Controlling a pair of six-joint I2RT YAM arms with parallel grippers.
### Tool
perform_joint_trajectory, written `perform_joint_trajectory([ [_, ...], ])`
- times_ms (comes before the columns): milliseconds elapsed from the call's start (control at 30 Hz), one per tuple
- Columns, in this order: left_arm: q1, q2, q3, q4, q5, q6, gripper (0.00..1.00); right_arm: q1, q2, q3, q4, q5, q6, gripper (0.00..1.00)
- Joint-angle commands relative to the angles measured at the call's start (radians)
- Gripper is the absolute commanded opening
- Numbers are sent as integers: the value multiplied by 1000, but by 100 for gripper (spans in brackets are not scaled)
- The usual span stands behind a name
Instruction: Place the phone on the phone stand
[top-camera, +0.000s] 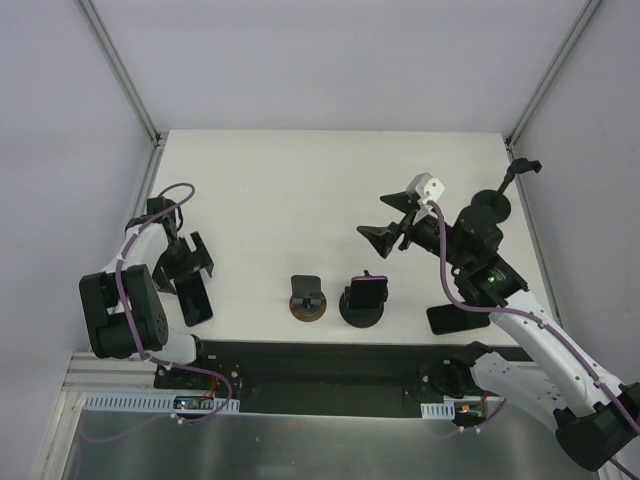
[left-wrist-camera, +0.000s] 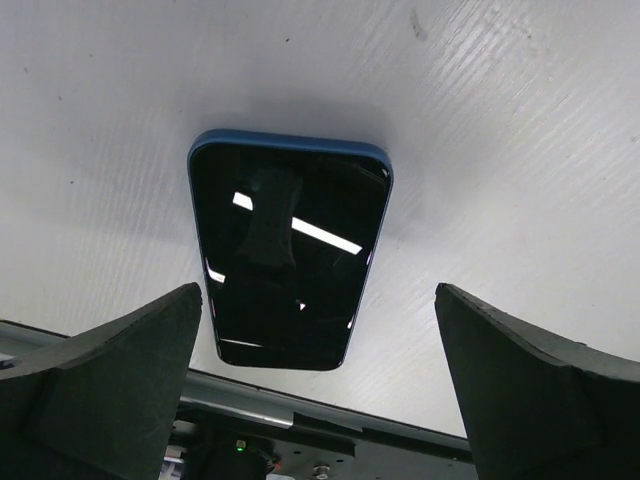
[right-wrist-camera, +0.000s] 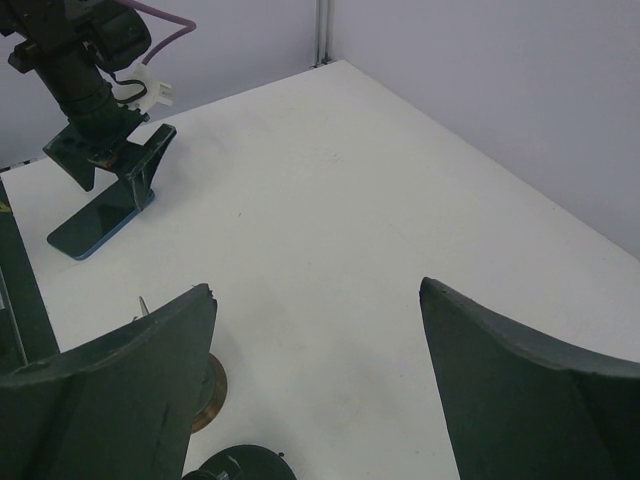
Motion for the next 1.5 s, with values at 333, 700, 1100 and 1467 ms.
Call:
perform_joint_trajectory([
  [333,36,202,39,-29,85,-45,95,-24,-50,-46,92,-18,-30,85],
  [700,-76,193,35,29,150,-152,75,-27,-13,-46,114,-18,-19,86],
  [1100,-165,119,45,5,81,-80,99,-30,2,-48,120,-24,-20,86],
  [1467,-168,171,132,-118,31,92,99,-33,5,-56,134,-30,-23,86],
])
